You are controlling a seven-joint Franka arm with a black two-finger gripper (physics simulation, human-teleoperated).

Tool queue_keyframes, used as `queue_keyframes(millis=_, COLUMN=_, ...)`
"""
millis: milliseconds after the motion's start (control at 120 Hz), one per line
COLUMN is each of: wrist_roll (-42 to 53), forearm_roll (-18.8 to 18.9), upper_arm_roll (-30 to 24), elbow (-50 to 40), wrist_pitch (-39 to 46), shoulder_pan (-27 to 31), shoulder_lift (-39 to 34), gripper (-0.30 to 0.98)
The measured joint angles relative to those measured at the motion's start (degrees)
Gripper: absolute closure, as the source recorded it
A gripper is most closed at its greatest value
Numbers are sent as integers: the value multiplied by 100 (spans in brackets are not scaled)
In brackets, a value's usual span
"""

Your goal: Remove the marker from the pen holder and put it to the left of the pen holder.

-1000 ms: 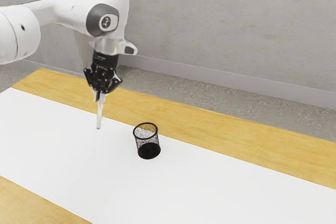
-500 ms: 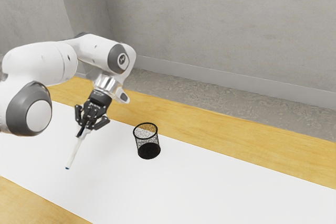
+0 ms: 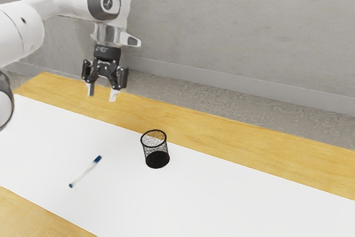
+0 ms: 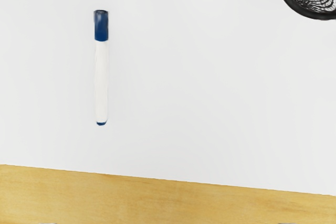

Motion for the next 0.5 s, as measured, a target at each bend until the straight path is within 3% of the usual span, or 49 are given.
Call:
queue_keyframes(millis=67, wrist_roll=7, forearm_roll=99, upper_arm_roll=-78, elbow=-1062, wrist_pitch=613, shoulder_pan=-37, shoulder_lift=-1140, gripper=10)
queue_keyframes(millis=142, wrist_roll=15, forearm_roll=156, upper_arm_roll=-86, elbow=-1560, wrist_pitch=1126, shoulder_pan=-76, shoulder_lift=-1729, gripper=7)
queue_keyframes(millis=500, wrist_roll=53, forearm_roll=215, upper_arm_roll=-127, elbow=-1691, wrist_pitch=2039, shoulder_pan=-71, shoulder_lift=-1934, gripper=1)
